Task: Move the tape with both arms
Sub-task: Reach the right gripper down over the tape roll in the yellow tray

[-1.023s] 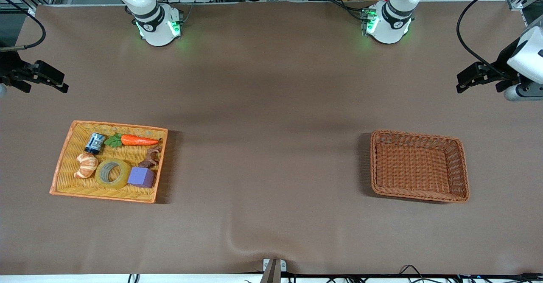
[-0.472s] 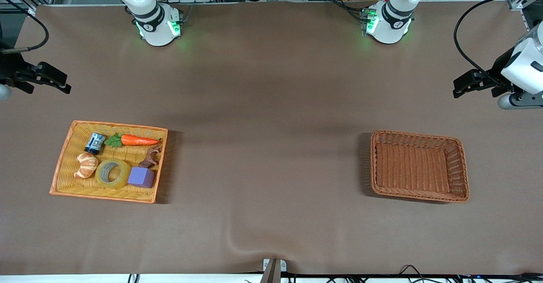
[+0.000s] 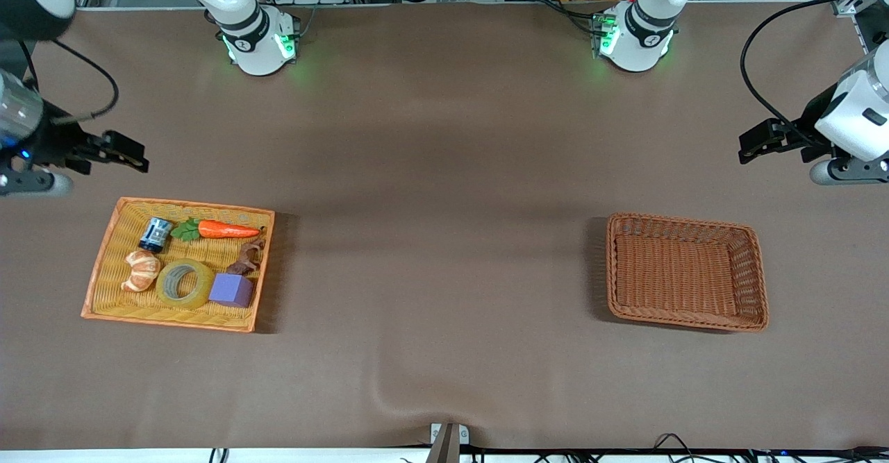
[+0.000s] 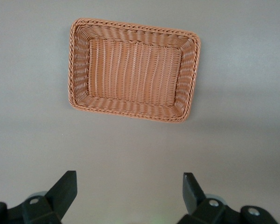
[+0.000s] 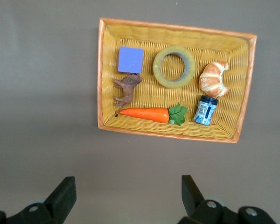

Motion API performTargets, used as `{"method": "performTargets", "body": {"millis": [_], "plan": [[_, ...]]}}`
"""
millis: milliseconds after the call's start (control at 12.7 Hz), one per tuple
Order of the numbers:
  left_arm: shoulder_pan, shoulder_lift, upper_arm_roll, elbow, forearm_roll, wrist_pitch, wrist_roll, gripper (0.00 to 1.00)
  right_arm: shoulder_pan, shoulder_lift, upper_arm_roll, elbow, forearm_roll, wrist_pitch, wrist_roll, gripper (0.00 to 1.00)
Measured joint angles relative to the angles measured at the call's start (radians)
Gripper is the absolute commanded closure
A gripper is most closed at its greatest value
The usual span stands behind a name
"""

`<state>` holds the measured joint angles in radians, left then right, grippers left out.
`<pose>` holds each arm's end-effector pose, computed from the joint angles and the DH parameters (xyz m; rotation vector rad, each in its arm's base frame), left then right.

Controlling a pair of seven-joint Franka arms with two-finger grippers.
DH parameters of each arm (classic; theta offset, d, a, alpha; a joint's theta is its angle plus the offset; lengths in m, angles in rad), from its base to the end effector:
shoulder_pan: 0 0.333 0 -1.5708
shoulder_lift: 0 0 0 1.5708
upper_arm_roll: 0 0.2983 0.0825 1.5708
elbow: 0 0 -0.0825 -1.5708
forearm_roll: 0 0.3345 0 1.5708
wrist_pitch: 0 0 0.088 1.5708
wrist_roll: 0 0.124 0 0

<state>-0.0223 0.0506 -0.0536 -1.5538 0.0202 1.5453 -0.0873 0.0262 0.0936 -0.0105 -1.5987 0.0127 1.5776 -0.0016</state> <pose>0.5138 -0.0358 0.5690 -3.1180 -0.0176 0.0895 0.5252 0.0100 0.5304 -3.1254 -0.0257 0.1796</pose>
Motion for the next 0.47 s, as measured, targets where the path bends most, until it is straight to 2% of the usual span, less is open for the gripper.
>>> {"method": "performTargets", "body": {"millis": [236,472], "plan": [[-0.001,0.003,-0.002,0.002,0.000,0.001,0.000,0.00,-0.001,0.147,-0.003,0.022,-0.003,0.015,0.000,0.00],[-0.002,0.004,-0.004,0.003,0.000,0.001,0.000,0.00,-0.005,0.310,-0.014,0.097,-0.024,0.063,-0.001,0.00]]}}
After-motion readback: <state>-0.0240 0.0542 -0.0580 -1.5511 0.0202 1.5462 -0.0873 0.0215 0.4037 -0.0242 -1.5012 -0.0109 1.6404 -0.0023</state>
